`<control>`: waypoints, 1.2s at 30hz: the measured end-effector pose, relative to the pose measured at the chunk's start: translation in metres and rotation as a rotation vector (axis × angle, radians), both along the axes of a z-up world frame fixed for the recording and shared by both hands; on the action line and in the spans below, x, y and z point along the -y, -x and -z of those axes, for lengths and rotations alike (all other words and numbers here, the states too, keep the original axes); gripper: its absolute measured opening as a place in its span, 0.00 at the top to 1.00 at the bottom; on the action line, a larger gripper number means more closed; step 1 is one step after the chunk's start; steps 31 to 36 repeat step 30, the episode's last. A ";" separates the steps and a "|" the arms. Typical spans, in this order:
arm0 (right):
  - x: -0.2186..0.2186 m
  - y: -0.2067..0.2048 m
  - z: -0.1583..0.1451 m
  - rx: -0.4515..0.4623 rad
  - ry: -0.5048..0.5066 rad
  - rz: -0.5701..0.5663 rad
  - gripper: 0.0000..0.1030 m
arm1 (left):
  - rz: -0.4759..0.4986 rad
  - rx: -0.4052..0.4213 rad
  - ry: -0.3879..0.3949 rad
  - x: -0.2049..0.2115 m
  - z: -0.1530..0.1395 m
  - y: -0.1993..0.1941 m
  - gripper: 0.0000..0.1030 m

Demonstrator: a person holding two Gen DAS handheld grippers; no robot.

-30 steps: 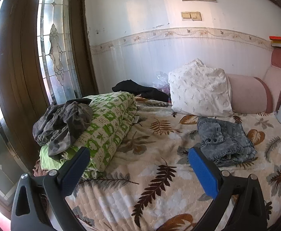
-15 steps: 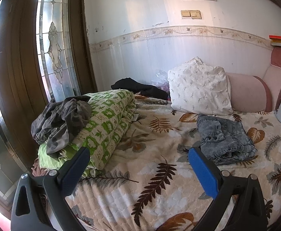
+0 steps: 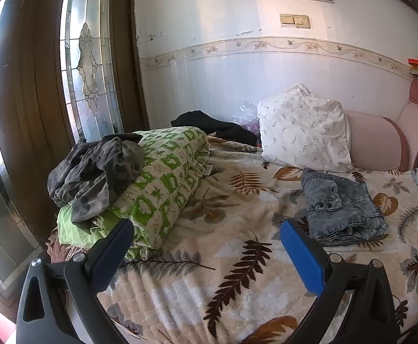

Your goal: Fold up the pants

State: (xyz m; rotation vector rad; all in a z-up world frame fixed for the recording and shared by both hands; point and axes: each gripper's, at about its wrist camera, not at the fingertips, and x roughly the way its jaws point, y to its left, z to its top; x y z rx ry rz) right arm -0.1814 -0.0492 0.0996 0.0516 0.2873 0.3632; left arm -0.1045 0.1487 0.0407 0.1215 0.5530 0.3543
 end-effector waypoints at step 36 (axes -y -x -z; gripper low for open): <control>-0.034 -0.045 -0.002 -0.034 -0.004 -0.012 0.13 | -0.049 -0.018 -0.008 -0.032 0.003 -0.041 0.00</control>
